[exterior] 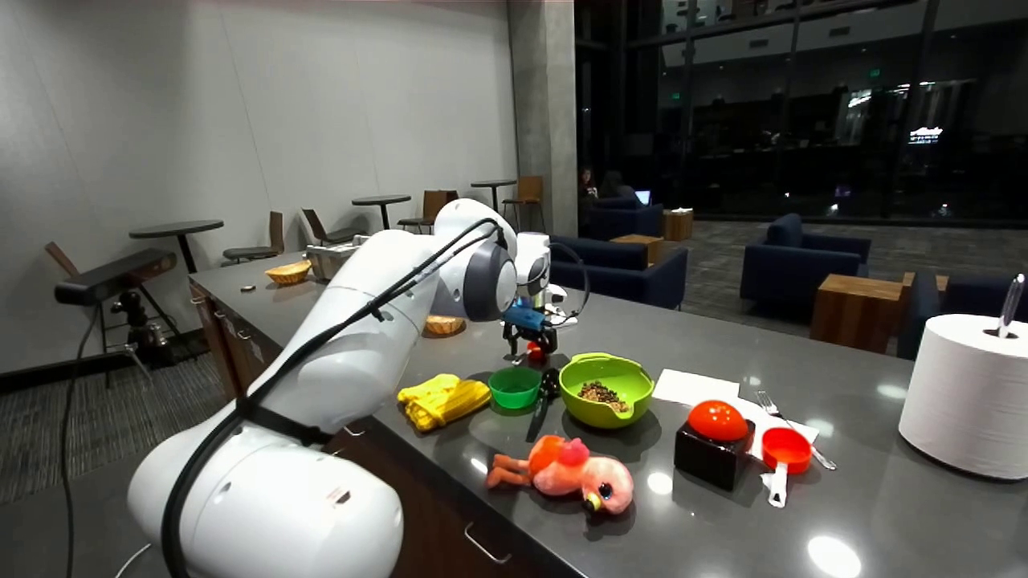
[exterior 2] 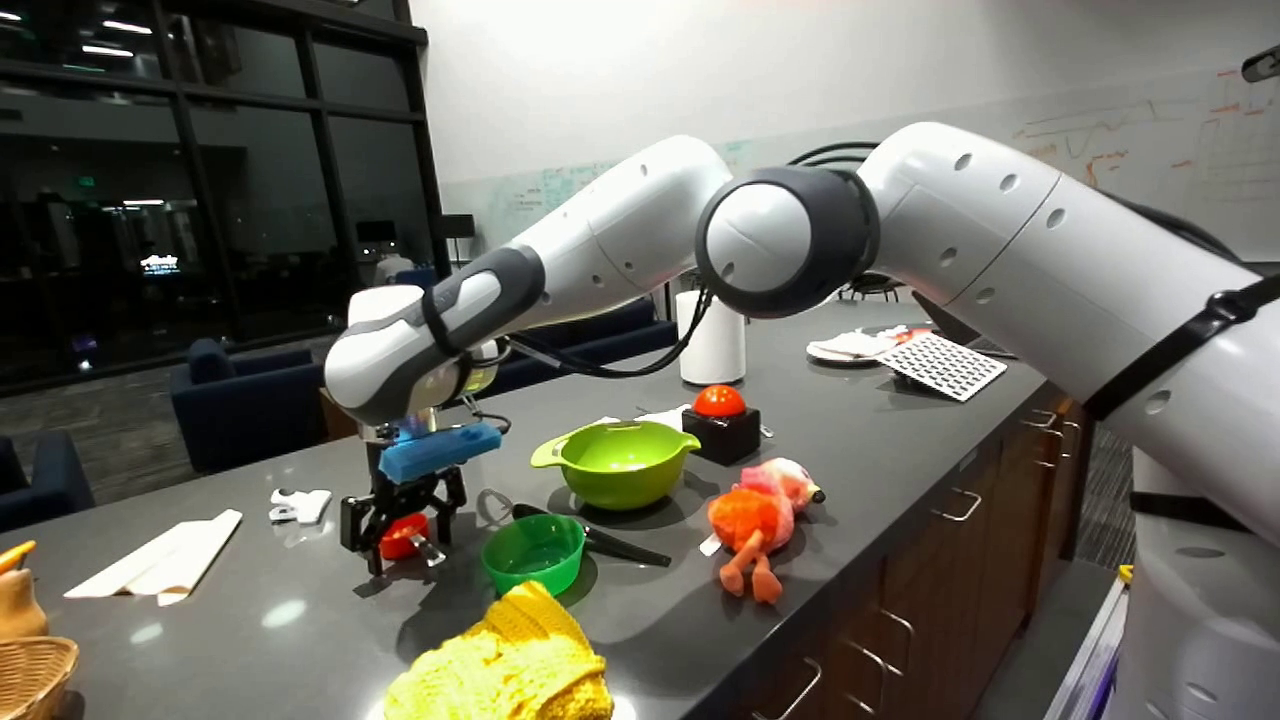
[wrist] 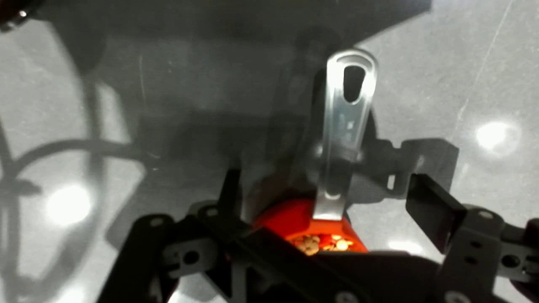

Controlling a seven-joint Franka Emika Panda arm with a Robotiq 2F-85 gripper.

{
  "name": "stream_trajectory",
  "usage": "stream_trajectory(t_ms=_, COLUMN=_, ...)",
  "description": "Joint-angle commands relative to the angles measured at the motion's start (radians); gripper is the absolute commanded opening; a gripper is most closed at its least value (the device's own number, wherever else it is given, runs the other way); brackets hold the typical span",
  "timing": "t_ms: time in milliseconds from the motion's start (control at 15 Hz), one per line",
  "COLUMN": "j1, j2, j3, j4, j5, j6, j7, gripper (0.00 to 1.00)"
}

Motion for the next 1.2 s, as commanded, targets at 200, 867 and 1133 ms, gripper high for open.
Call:
stream_trajectory(t_ms=200, j1=0.000, j2=-0.001, j3=0.000, j4=-0.004, j5=0.000, j6=0.004, j7=0.000, gripper=1.00)
stream_trajectory(t_ms=867, j1=0.000, j2=-0.001, j3=0.000, j4=-0.003, j5=0.000, j6=0.004, j7=0.000, gripper=1.00)
stream_trajectory(t_ms=1133, j1=0.019, j2=-0.009, j3=-0.023, j4=-0.016, j5=-0.022, j6=0.019, j7=0.039, gripper=1.00)
